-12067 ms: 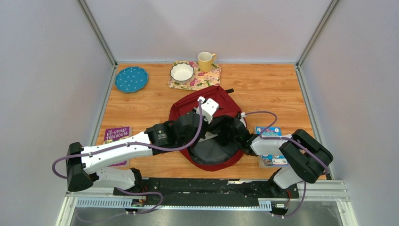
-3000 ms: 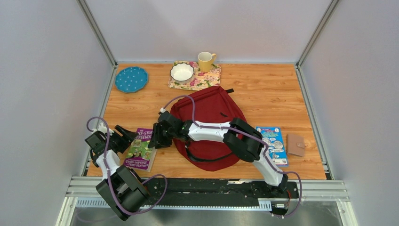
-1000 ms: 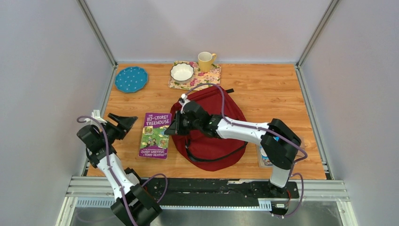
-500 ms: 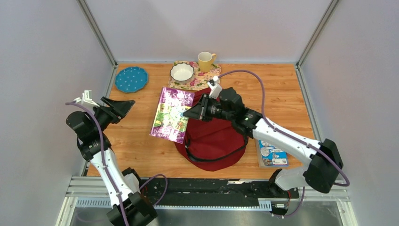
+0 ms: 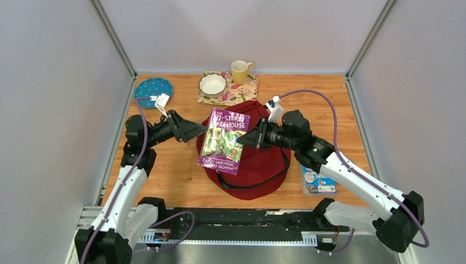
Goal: Pack the student bag
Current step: Pick up the book from the center of the board.
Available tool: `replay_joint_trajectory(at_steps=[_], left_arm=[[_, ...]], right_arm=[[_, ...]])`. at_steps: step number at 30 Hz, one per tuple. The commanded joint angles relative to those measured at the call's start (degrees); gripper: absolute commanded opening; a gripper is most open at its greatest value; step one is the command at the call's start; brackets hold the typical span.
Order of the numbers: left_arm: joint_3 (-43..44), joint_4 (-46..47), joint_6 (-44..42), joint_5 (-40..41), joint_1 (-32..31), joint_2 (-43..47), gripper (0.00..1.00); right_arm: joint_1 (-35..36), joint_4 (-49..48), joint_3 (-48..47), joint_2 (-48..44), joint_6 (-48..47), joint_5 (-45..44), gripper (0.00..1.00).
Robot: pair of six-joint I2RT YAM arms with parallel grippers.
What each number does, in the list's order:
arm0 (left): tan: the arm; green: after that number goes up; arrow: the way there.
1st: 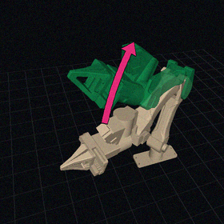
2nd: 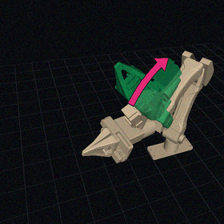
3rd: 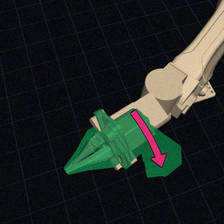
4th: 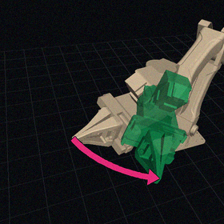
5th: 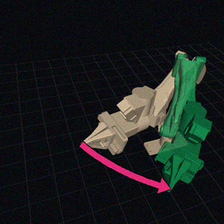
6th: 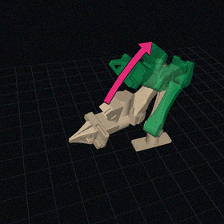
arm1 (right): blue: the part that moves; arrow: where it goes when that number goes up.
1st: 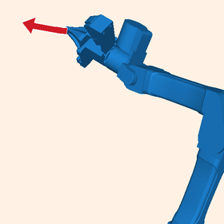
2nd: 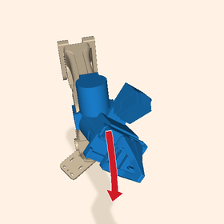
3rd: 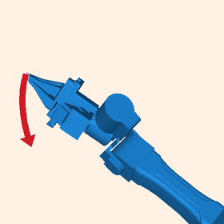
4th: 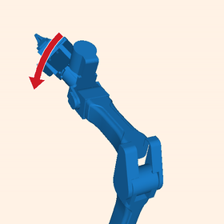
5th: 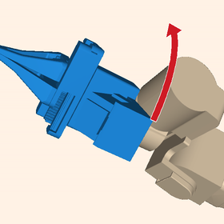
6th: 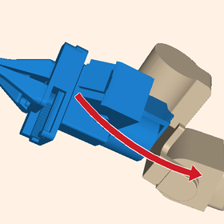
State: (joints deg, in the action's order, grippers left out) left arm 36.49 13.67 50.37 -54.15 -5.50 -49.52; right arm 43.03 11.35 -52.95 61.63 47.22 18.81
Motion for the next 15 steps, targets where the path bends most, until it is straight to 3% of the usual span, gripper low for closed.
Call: replay_joint_trajectory(at_steps=[1, 6, 10, 13, 15], left_arm=[[-3.7, 13.2, 3.8, 2.3, -4.5, -2.5, 0.81], [-4.6, 17.7, 5.6, 1.6, -9.5, -5.8, 0.81], [-5.5, 30.0, 11.0, -2.7, -11.9, -8.9, 0.81], [-4.8, 32.3, 11.3, -5.1, -14.5, -11.0, 0.81], [-4.5, 32.4, 10.7, -6.6, -16.0, -12.4, 0.74]], right_arm=[[-0.2, -4.2, -0.1, -4.6, -1.6, 3.3, 0.00], [-0.1, -4.8, 0.5, -5.7, -2.9, 6.8, 0.00], [-0.2, -5.3, -0.1, -5.3, -6.6, 10.8, 0.00], [-0.6, -4.6, -1.6, -4.3, -10.3, 14.3, 0.00], [-1.4, -4.3, -2.2, -3.9, -12.3, 16.4, 0.00]])
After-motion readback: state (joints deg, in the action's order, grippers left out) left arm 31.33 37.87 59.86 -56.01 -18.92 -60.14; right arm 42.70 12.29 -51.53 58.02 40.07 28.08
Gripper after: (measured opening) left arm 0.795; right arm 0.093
